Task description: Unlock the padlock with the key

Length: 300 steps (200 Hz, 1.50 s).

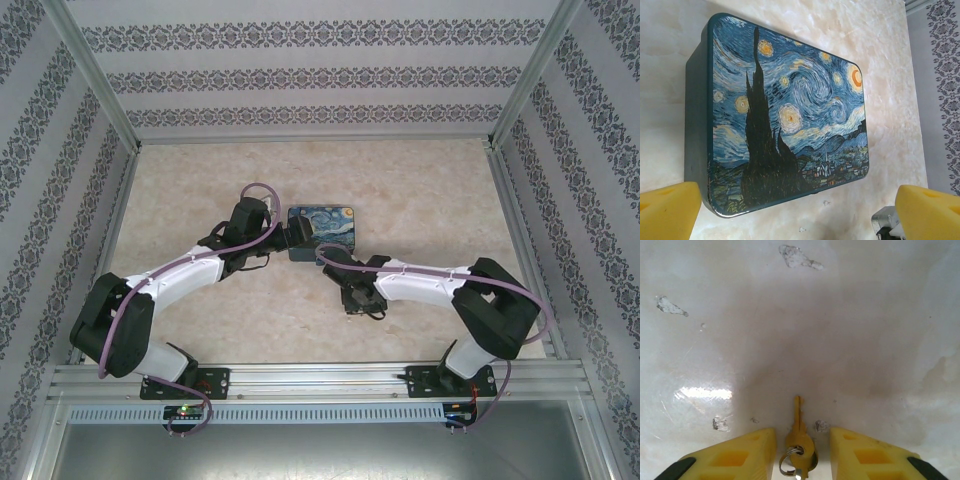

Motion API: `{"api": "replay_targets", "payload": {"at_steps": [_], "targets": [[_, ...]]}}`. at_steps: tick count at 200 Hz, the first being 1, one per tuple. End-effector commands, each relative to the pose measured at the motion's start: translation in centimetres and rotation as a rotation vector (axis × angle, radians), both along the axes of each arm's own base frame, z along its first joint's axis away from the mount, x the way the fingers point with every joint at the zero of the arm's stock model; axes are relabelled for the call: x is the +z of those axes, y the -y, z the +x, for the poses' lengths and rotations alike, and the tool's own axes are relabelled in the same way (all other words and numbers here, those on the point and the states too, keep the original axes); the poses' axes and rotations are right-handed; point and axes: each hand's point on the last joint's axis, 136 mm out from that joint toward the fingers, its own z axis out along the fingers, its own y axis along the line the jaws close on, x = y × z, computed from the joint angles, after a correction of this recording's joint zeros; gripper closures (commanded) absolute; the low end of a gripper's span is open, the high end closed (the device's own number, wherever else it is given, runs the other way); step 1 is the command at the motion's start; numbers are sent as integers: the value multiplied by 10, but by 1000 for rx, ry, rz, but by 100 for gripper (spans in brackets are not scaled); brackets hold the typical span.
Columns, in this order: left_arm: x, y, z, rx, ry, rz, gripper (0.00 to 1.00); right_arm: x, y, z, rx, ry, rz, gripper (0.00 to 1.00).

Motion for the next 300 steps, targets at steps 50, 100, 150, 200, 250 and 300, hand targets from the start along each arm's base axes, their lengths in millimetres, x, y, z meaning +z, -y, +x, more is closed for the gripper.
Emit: {"api": "replay_targets", "payload": {"at_steps": [50,100,150,200,250,300], "targets": [[9,12,-6,-40,23,-52,0,-20,-8,-7,-26,-32,-18,78],[9,10,-9,-39,13,-51,1,-24,-17,-5,-15,-37,10,100],[15,6,-14,-38,3,-36,1,3,-27,8,23,36,124,100],[25,12,-16,-68,9,-74,1,85,-49,50,46,237,402,100],[40,35,-17,-115,-24,-248,7,144,-49,86,-50,394,741,100],[60,52,-8,-83,-65,-458,21,171,-43,106,-113,442,882,100]]}}
